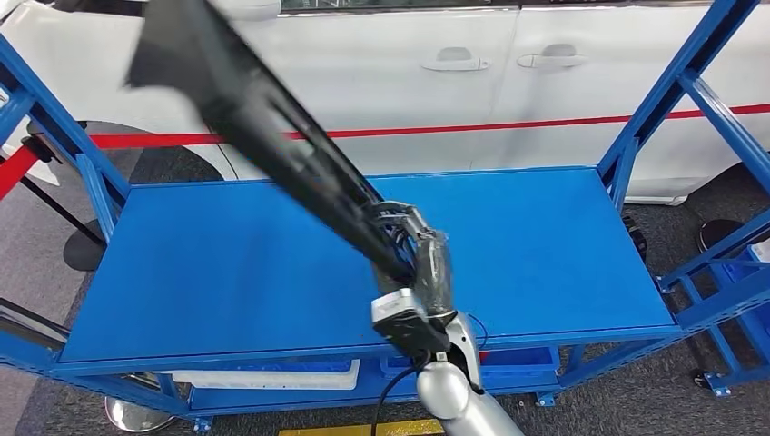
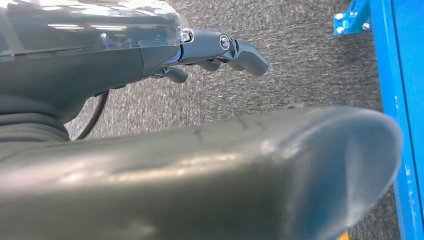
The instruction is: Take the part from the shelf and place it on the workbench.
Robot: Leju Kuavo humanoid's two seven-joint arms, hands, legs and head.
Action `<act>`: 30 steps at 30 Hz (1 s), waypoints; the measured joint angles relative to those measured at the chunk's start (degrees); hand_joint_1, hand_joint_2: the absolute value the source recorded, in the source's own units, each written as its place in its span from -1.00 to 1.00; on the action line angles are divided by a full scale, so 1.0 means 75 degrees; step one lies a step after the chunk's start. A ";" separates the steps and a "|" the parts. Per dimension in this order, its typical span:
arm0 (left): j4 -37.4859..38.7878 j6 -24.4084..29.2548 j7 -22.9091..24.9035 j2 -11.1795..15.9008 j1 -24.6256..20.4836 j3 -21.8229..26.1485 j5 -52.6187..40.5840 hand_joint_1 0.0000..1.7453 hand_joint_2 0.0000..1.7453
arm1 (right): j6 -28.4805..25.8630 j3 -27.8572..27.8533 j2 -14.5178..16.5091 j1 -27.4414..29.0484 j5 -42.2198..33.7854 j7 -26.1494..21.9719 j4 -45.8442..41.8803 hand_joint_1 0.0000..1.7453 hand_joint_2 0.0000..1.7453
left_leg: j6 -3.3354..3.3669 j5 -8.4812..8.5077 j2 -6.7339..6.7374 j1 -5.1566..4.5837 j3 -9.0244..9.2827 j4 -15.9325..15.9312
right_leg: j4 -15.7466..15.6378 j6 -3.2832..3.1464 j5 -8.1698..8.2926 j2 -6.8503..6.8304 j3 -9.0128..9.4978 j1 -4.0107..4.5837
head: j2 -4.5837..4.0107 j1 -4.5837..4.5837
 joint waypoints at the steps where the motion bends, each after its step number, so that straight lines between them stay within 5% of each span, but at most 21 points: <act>1: 0.0000 -0.0015 -0.0022 -0.0001 0.0000 0.0009 0.0003 -1.00 -1.00 | 0.0075 -0.0067 -0.0035 0.0110 -0.0518 -0.0168 -0.0250 1.00 1.00 | -0.0009 -0.0022 -0.0008 -0.0005 0.0012 0.0019 | -0.0527 -0.0029 0.0300 -0.0001 0.0247 0.0002 | 0.0001 0.0000; 4: 0.0000 -0.0106 -0.0086 -0.0012 -0.0011 0.0033 0.0018 -1.00 -1.00 | 0.0347 -0.0291 -0.0125 0.0385 -0.1842 -0.0598 -0.0958 1.00 1.00 | -0.0097 -0.0103 -0.0016 -0.0047 0.0006 0.0094 | -0.1711 -0.0119 0.0712 -0.0010 0.0798 0.0040 | 0.0000 -0.0008; 8: 0.0000 -0.0167 -0.0133 -0.0012 -0.0015 0.0106 0.0148 -1.00 -1.00 | 0.0478 -0.0638 -0.0212 0.0887 -0.2765 -0.0979 -0.1693 1.00 1.00 | -0.0264 -0.0209 -0.0011 -0.0049 -0.0004 0.0172 | -0.1841 -0.0244 0.0716 -0.0011 0.0849 0.0026 | -0.0001 -0.0012; 13: 0.0000 0.0066 -0.0040 -0.0020 -0.0017 0.0262 0.0275 -1.00 -1.00 | 0.0937 -0.0810 -0.0287 0.1580 -0.3441 -0.1545 -0.2213 1.00 1.00 | -0.0435 -0.1156 -0.0003 0.0010 -0.0909 0.2149 | -0.1872 -0.0347 0.0700 -0.0030 0.0888 -0.0002 | 0.0000 -0.0019; 15: 0.0000 0.0113 -0.0002 -0.0022 -0.0013 0.0317 0.0327 -1.00 -1.00 | 0.1130 -0.0868 -0.0319 0.1852 -0.3635 -0.1697 -0.2328 1.00 1.00 | -0.0431 -0.0912 -0.0002 0.0018 -0.0879 0.2033 | -0.1861 -0.0342 0.0683 -0.0023 0.0907 0.0001 | 0.0000 -0.0020; 18: 0.0000 0.0117 0.0066 -0.0022 -0.0028 0.0422 0.0425 -1.00 -1.00 | 0.1413 -0.0948 -0.0351 0.2190 -0.3726 -0.1920 -0.2521 1.00 1.00 | -0.0317 -0.0198 -0.0006 -0.0011 -0.0158 0.0510 | -0.1845 -0.0295 0.0673 -0.0008 0.0952 0.0009 | 0.0000 -0.0017; 20: 0.0000 0.0108 0.0086 -0.0022 -0.0037 0.0468 0.0471 -1.00 -1.00 | 0.1554 -0.0981 -0.0358 0.2400 -0.3729 -0.2046 -0.2641 1.00 1.00 | -0.0227 -0.0084 -0.0017 -0.0059 0.0034 0.0080 | -0.1835 -0.0222 0.0689 -0.0006 0.0939 0.0014 | 0.0001 -0.0015; 23: 0.0000 0.0115 0.0137 -0.0042 -0.0034 0.0548 0.0522 -1.00 -1.00 | 0.1715 -0.1026 -0.0376 0.2696 -0.3724 -0.2158 -0.2790 1.00 1.00 | -0.0109 0.0009 -0.0016 -0.0054 0.0023 0.0003 | -0.1797 -0.0085 0.0654 -0.0007 0.0919 0.0018 | 0.0001 -0.0012; 25: 0.0000 0.0131 0.0170 -0.0072 -0.0039 0.0584 0.0533 -1.00 -1.00 | 0.1819 -0.1059 -0.0392 0.2867 -0.3711 -0.2230 -0.2887 1.00 1.00 | -0.0012 0.0107 0.0012 -0.0021 -0.0006 -0.0083 | -0.1377 -0.0017 0.0262 -0.0006 0.0770 0.0020 | 0.0000 -0.0005; 28: 0.0000 0.0144 0.0204 -0.0095 -0.0046 0.0615 0.0528 -1.00 -1.00 | 0.1932 -0.1120 -0.0423 0.3177 -0.3699 -0.2383 -0.2951 1.00 1.00 | 0.0044 0.0212 0.0031 -0.0032 -0.0156 -0.0070 | -0.0003 0.0036 -0.0588 -0.0012 0.0305 -0.0005 | 0.0001 -0.0003; 30: 0.0000 0.0144 0.0220 -0.0114 -0.0042 0.0632 0.0527 -1.00 -1.00 | 0.1952 -0.1145 -0.0445 0.3334 -0.3700 -0.2450 -0.2957 1.00 1.00 | 0.0022 0.0274 0.0032 -0.0031 -0.0278 -0.0027 | 0.0077 0.0054 -0.0553 -0.0016 0.0422 -0.0018 | 0.0001 -0.0003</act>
